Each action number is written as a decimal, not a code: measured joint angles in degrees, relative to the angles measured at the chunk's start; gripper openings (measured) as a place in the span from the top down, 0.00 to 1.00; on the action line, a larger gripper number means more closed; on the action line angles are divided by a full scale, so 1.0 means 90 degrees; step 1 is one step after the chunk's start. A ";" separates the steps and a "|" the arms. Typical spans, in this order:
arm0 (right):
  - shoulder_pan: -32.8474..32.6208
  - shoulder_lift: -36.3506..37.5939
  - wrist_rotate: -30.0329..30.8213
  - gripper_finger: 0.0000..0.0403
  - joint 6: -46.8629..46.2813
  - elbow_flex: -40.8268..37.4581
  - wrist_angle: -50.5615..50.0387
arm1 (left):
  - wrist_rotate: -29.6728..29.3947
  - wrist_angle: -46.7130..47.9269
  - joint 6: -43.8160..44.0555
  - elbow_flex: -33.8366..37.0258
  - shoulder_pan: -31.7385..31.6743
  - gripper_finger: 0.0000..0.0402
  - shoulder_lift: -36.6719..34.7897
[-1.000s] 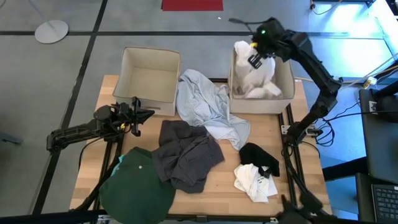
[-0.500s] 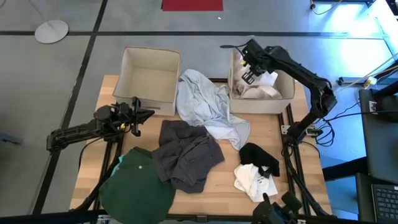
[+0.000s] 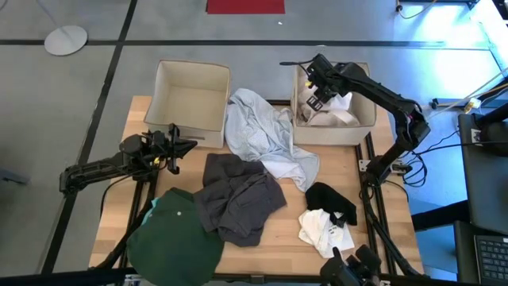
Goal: Sort clothes
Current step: Put the white shirt into the right laundry bin, then put the white underwear into the right laundry bin
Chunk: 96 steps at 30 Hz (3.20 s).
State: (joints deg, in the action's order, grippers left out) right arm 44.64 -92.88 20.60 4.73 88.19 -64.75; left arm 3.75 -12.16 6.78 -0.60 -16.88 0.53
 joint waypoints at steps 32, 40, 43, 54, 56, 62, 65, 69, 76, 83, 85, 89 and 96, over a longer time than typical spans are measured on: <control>-0.4723 0.0090 -0.0861 0.34 -0.2213 0.2125 -0.2502 | 0.0000 -0.0007 0.0017 0.0000 0.0000 0.99 -0.0002; -0.6617 0.0090 -0.0882 0.34 -0.2924 0.0928 -0.2210 | -0.0002 -0.0007 0.0029 0.0000 0.0000 0.99 -0.0002; -0.7075 0.0090 -0.0939 0.34 -0.2834 0.0360 -0.1912 | -0.0002 -0.0007 0.0029 0.0000 0.0002 0.99 -0.0001; -0.8100 0.0090 -0.2002 0.34 -0.2248 -0.1655 -0.0130 | -0.0063 -0.0007 0.0072 0.0000 0.0002 0.99 -0.0002; -0.8235 0.0090 -0.2083 0.34 -0.1961 -0.1944 0.0383 | -0.0068 -0.0007 0.0077 0.0000 0.0002 0.99 -0.0001; -0.8478 0.0087 -0.2191 0.34 -0.1182 -0.2536 0.1749 | -0.0070 -0.0007 0.0073 -0.0002 0.0000 0.99 -0.0002; -0.8517 0.0089 -0.2196 0.34 -0.0990 -0.2749 0.2073 | -0.0073 -0.0002 0.0032 -0.0001 0.0002 0.99 -0.0002; -0.8505 0.0087 -0.2248 0.34 -0.0986 -0.3060 0.2437 | -0.0075 -0.0002 0.0034 0.0000 0.0000 0.99 -0.0002; -0.8501 0.0087 -0.2247 0.36 -0.0969 -0.3575 0.3194 | -0.0075 -0.0003 0.0034 0.0000 0.0002 0.99 -0.0001; -0.8500 0.0087 -0.2247 0.49 -0.0969 -0.4087 0.3632 | -0.0075 -0.0002 0.0032 0.0000 0.0002 0.99 -0.0002; -0.8500 0.0087 -0.2247 0.53 -0.0969 -0.4192 0.3628 | -0.0075 -0.0002 0.0032 -0.0002 0.0000 0.99 0.0000; -0.8500 0.0087 -0.2247 0.63 -0.0847 -0.4306 0.3767 | -0.0075 -0.0002 0.0032 0.0000 0.0002 0.99 -0.0002; -0.8439 0.0087 -0.2251 0.89 -0.0641 -0.4306 0.3809 | -0.0075 0.0002 -0.0092 0.0000 0.0002 0.99 -0.0001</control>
State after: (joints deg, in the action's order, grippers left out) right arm -31.31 -92.09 0.35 -1.04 49.43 -30.46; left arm 3.07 -12.14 5.96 -0.60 -16.86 0.52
